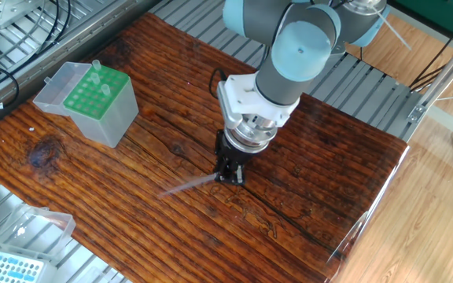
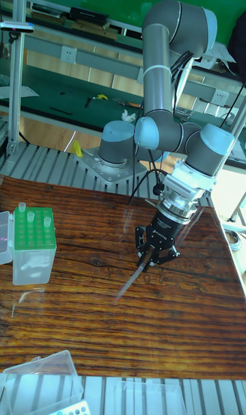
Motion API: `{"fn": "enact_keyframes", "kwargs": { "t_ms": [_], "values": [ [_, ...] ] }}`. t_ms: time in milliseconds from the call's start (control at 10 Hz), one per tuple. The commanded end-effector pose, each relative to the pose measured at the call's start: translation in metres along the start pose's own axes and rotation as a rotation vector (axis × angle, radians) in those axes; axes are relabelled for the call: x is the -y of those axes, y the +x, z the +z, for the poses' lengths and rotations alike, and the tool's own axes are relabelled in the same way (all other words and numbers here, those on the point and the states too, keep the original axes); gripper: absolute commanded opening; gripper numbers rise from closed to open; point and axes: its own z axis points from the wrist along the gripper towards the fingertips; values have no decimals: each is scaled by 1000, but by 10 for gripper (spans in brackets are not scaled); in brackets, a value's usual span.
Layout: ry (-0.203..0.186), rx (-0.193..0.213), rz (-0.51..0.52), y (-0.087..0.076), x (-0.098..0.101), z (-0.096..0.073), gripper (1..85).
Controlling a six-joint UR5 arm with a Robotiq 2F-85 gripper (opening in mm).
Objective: Insert a large pipette tip into the holder for large pipette tips
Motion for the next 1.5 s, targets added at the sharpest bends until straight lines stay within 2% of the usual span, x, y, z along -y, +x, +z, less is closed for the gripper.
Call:
{"fn": "enact_keyframes", "kwargs": {
  "t_ms": [0, 200, 300, 500, 600, 800, 900, 1000, 1100, 1200, 1300, 1400],
  "values": [
    [1, -23, 16, 7, 1, -2, 153],
    [0, -37, -17, 8, 9, -12, 130],
    [-12, -42, -56, 11, 10, -18, 120],
    [-44, -61, -188, 21, 10, -29, 123],
    [-83, -79, -274, 29, 6, -36, 123],
    [-113, -29, -476, 27, 4, -47, 120],
    [-120, -16, -550, 26, 3, -47, 107],
    [-113, 9, -673, 18, 5, -46, 103],
    [-172, -4, -737, 27, -7, -47, 90],
    [-258, -33, -814, 43, -22, -51, 90],
    [-305, -74, -901, 56, -25, -55, 90],
    [-316, -92, -965, 59, -23, -58, 97]
  ]
}}
